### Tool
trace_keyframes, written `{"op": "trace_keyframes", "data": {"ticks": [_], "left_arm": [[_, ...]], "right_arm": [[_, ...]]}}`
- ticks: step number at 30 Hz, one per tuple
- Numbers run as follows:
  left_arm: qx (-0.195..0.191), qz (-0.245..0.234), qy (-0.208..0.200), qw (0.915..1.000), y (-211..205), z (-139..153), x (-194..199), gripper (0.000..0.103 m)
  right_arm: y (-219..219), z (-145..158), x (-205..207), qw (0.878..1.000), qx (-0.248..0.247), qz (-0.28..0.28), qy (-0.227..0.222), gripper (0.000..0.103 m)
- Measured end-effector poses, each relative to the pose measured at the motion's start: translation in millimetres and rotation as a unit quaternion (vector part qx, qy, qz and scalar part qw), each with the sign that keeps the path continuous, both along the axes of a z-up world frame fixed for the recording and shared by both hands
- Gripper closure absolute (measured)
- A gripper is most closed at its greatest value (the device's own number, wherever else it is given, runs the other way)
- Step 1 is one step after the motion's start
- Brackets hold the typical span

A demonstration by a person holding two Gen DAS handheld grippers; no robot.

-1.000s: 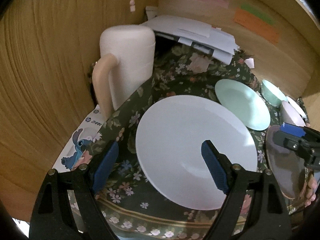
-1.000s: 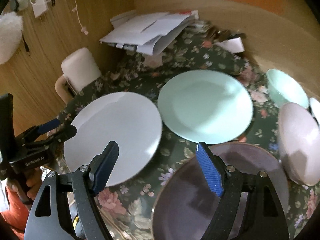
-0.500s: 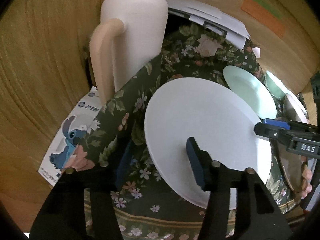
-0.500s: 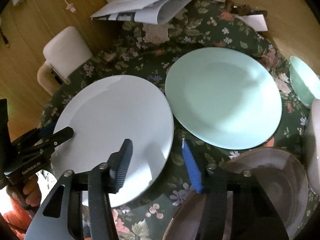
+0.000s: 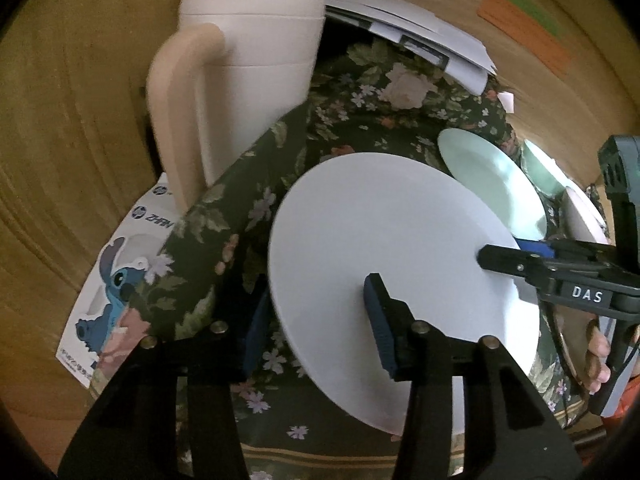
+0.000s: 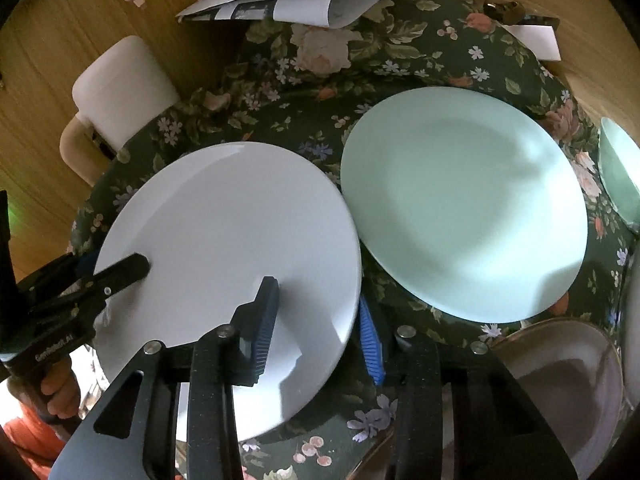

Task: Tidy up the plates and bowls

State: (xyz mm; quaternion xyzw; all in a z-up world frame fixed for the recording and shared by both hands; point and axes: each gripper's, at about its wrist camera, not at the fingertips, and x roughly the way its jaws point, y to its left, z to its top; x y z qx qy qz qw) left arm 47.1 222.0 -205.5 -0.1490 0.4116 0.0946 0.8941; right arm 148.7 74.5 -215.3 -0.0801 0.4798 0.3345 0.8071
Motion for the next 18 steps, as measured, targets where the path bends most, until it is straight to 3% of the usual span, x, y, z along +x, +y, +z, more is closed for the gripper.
{"op": "trace_keyframes", "data": {"ticks": [18], "left_arm": [[-0.007, 0.004, 0.001, 1.0000, -4, 9, -3, 0.057]], "right_arm": [[-9, 19, -2, 1.000, 0.020, -0.008, -0.009, 0.068]]}}
